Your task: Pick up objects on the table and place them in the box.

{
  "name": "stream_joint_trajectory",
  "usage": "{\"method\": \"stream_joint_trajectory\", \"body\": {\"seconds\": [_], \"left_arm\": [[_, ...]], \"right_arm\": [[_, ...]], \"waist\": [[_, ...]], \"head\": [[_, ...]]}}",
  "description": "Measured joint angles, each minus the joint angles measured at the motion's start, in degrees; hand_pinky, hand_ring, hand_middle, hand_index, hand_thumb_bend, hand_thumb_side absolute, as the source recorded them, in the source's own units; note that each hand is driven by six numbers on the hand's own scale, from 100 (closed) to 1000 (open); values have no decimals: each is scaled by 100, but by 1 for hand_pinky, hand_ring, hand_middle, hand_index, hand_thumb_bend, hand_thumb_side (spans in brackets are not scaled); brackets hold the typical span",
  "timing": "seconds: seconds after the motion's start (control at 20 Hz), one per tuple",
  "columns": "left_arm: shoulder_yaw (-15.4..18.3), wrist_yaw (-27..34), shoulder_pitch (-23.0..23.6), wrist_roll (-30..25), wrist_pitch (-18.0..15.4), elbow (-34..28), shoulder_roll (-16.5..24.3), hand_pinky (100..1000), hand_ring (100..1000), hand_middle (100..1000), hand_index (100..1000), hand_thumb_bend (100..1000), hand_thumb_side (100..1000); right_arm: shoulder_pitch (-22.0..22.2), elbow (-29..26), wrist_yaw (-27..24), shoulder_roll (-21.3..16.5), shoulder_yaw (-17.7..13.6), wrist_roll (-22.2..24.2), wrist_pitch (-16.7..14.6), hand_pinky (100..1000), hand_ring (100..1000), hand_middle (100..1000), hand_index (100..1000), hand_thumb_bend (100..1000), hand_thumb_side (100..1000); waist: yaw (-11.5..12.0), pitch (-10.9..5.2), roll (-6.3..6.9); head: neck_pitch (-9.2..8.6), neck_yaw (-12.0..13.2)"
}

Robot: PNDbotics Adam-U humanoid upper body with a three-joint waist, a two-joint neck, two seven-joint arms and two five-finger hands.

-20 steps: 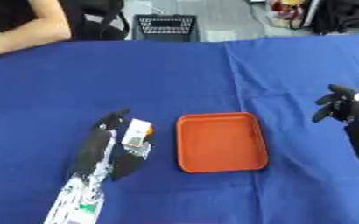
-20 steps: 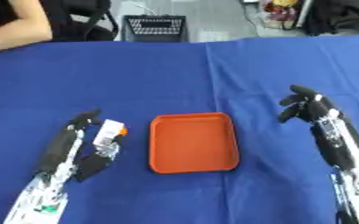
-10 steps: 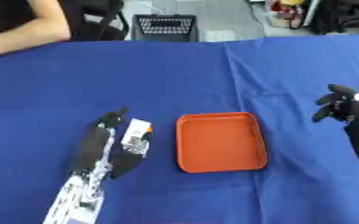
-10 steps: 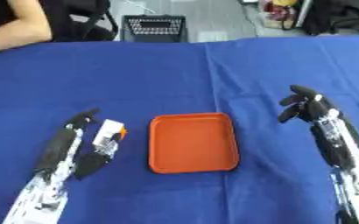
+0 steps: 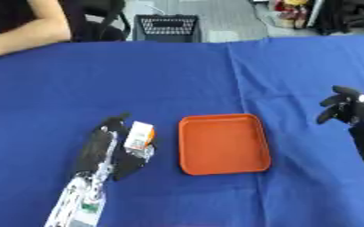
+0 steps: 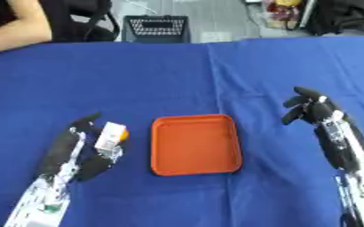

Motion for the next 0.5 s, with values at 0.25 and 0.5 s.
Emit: {"method": "stream_joint_trajectory", "body": {"seconds": [0.25, 0.5], "left_arm": [[36, -5, -70, -47, 51, 169, 4, 1000, 1000, 612, 1000, 551, 711], [40, -24, -146, -59, 76, 231, 9, 1000, 1000, 610, 1000, 523, 679]], "right_arm": [[0, 2, 0, 0, 0, 4, -3, 542, 544, 651, 885, 100, 912], [0, 3, 0, 0, 0, 4, -3, 542, 544, 651, 885, 100, 911]], "waist": [[-1, -2, 7], [-14, -4, 10]], "head": [[0, 0], [0, 0]]}}
